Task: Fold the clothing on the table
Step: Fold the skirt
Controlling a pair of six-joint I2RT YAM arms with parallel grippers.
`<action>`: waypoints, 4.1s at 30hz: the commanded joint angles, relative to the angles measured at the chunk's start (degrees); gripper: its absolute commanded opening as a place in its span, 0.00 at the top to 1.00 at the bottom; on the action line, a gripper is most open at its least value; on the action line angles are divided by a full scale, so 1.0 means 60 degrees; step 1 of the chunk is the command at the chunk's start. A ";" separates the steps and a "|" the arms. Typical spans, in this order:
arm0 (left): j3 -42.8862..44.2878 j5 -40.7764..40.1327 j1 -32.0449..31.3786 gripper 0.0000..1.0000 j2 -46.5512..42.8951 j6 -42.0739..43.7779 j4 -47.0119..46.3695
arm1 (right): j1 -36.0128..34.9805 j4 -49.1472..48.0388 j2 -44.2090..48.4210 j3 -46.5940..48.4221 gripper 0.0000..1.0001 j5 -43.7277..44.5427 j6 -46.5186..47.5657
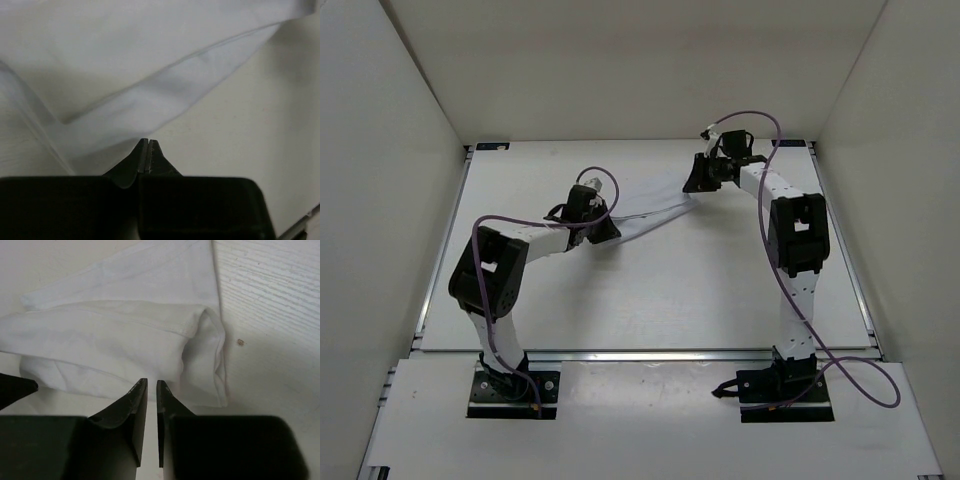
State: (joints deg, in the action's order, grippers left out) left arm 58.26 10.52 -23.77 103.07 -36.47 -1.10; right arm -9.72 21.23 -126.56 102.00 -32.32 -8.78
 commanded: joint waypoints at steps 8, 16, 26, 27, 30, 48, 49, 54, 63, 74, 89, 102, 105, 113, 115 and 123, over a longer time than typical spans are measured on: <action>0.1481 -0.2033 -0.0257 1.00 0.0913 0.0145 0.1794 | 0.0213 -0.0082 -0.1055 0.0813 1.00 0.0053 0.0115; 0.1277 -0.2237 -0.0359 1.00 0.0854 0.0116 0.2907 | 0.0037 0.0532 -0.1011 0.0184 1.00 0.0405 0.0641; 0.0091 -0.2018 -0.0609 1.00 0.0095 0.0101 0.3582 | -0.0694 0.0257 0.0817 -0.2433 1.00 0.1502 0.0628; -0.0171 -0.2032 -0.0594 1.00 -0.0110 0.0058 0.3655 | -0.0826 0.0168 0.1139 -0.2990 1.00 0.1664 0.0468; -0.0961 -0.1901 -0.0506 1.00 -0.0725 -0.0001 0.3597 | -0.1046 0.0167 0.1872 -0.4016 1.00 0.1840 0.0117; -0.4993 -0.1212 -0.0330 1.00 -0.6470 -0.0441 0.4724 | -0.3185 -0.1341 0.8641 -1.1226 0.55 0.2647 -0.3620; -0.5022 -0.1169 -0.0345 1.00 -0.6441 -0.0455 0.4681 | -0.3127 -0.1313 0.8904 -1.1271 0.50 0.2516 -0.3693; -0.4935 -0.1066 -0.0345 1.00 -0.6528 -0.0441 0.4447 | -0.3141 -0.1180 0.9521 -1.1374 0.43 0.2325 -0.3722; -0.4102 -0.0350 -0.0082 0.57 -0.6544 0.0174 0.3979 | -0.2835 -0.1005 0.9843 -1.1915 0.43 0.2163 -0.3724; -0.2693 0.0897 0.0285 0.23 -0.5650 -0.0162 0.3597 | -0.2073 -0.1591 1.0122 -1.2473 0.41 0.1988 -0.3563; -0.3953 0.1557 -0.0080 0.43 -0.5635 -0.1788 0.3012 | -0.1589 -0.2001 0.9888 -1.2415 0.41 0.1694 -0.3533; -0.4173 0.1381 -0.0067 0.62 -0.5210 -0.1920 0.2366 | -0.1896 -0.2514 0.9128 -1.2678 0.49 0.1621 -0.3548; -0.4173 0.1410 -0.0038 0.67 -0.5166 -0.1846 0.2396 | -0.1941 -0.2703 0.8951 -1.2619 0.51 0.1592 -0.3547; -0.4085 0.1294 0.0153 1.00 -0.4976 -0.1511 0.2703 | -0.1692 -0.2982 0.8760 -1.2400 1.00 0.1432 -0.3562; -0.3896 0.1380 0.0240 1.00 -0.4990 -0.1248 0.2922 | -0.1560 -0.2866 0.8891 -1.2153 1.00 0.1445 -0.3533; -0.0286 0.1984 0.1323 1.00 -0.3806 0.1034 0.3976 | -0.0140 -0.1343 0.8351 -0.8028 1.00 0.1197 -0.2216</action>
State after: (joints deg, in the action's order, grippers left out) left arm 44.69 21.52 -18.17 78.28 -38.74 21.56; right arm -13.80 13.19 -75.44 42.70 -24.80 -26.72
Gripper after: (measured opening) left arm 0.162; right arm 0.026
